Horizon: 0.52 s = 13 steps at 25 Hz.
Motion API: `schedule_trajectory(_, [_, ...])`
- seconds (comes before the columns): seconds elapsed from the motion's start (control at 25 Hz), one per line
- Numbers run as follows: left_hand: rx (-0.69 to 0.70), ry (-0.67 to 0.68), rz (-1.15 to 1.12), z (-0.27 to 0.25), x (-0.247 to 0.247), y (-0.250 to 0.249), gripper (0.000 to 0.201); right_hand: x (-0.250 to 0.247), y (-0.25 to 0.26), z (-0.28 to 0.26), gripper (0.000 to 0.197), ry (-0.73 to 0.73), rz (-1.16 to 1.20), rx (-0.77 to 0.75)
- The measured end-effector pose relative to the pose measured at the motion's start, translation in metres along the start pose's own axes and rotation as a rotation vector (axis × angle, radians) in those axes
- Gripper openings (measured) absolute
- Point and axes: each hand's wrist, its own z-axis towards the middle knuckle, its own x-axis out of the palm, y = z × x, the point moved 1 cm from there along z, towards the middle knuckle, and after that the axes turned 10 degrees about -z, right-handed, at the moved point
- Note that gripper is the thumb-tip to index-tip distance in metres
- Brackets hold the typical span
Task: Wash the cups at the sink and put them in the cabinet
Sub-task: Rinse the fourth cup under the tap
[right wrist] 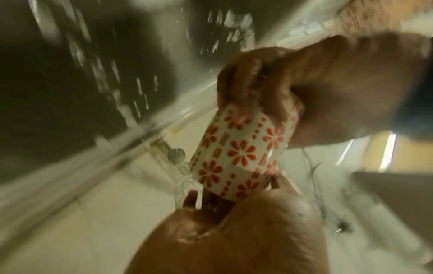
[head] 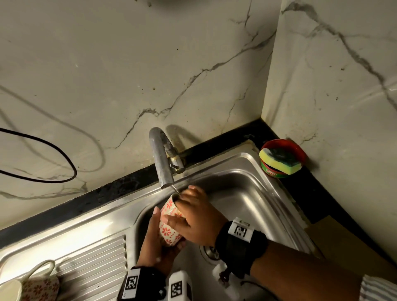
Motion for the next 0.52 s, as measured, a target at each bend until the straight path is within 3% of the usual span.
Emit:
schedule_trajectory(0.04, [-0.009, 0.032, 0.014, -0.002, 0.002, -0.002, 0.048, 0.005, -0.008, -0.001, 0.052, -0.026, -0.093, -0.083])
schedule_trajectory(0.12, [0.015, 0.009, 0.092, -0.001, 0.001, -0.006, 0.049, 0.008, -0.010, 0.007, 0.064, 0.094, -0.091, -0.042])
schedule_trajectory(0.2, [0.162, 0.001, 0.222, 0.006, -0.005, -0.008, 0.055, 0.006, -0.004, 0.015, 0.080, 0.195, 0.086, 0.169])
schedule_trajectory(0.24, [0.243, 0.002, 0.290, 0.008, -0.006, -0.009, 0.058, 0.005, -0.002, 0.018, 0.078, 0.229, 0.198, 0.269])
schedule_trajectory(0.36, [0.140, 0.006, 0.265, 0.010, -0.006, -0.014, 0.062, 0.004, 0.005, 0.018, 0.057, 0.262, 0.211, 0.248])
schedule_trajectory(0.48, [0.175, -0.004, 0.293, 0.011, -0.006, -0.019, 0.060, 0.006, 0.004, 0.016, 0.076, 0.162, 0.066, 0.160])
schedule_trajectory(0.52, [0.112, -0.010, 0.249, 0.010, -0.005, -0.019, 0.061, 0.005, 0.003, 0.016, 0.074, 0.120, -0.025, 0.079])
